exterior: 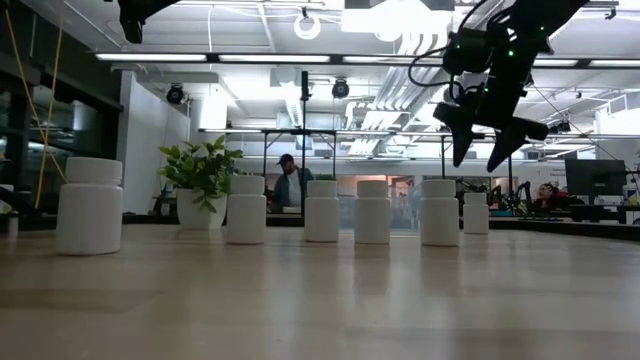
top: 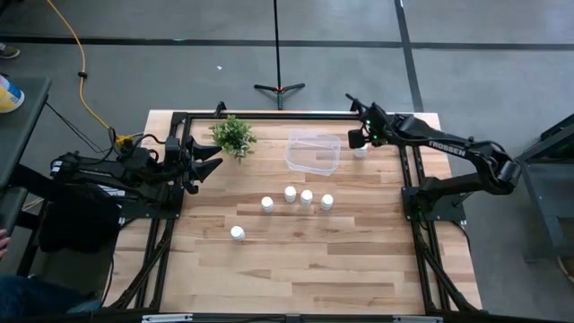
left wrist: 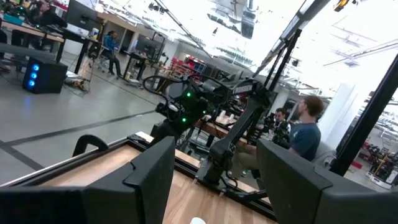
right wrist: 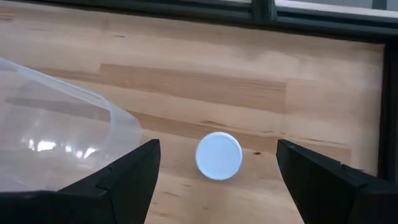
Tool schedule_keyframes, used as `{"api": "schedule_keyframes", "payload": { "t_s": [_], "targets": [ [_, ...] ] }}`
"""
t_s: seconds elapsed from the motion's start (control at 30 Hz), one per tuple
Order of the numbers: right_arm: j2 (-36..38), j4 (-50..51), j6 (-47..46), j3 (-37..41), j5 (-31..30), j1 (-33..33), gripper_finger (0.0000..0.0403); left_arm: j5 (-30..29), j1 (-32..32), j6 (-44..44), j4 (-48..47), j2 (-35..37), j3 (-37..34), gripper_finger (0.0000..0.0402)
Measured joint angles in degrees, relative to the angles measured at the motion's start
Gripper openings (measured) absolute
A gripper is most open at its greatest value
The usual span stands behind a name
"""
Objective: Pick and place pill bottles into a basket
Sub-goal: Put the white pill bottle into the transparent container
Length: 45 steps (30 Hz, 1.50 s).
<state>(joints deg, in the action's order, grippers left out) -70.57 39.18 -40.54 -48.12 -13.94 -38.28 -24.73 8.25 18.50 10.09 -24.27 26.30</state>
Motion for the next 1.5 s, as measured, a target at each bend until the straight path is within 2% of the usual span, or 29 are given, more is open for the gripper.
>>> {"api": "schedule_keyframes", "payload": {
  "t_s": [0.57,0.87,1.5],
  "targets": [
    [0.0,-12.28,-1.63,9.84,0.19,0.04,0.0311,0.0,0.0,0.02,0.0,0.0,0.0,0.026],
    [0.0,-15.7,-1.48,12.61,-1.3,0.04,0.0311,-0.02,0.0,0.02,-0.12,0.0,0.0,0.026],
    [0.0,-31.34,-0.47,22.05,0.52,0.05,0.0311,-0.35,0.0,1.33,-1.33,0.0,0.0,0.026]
  ]
}}
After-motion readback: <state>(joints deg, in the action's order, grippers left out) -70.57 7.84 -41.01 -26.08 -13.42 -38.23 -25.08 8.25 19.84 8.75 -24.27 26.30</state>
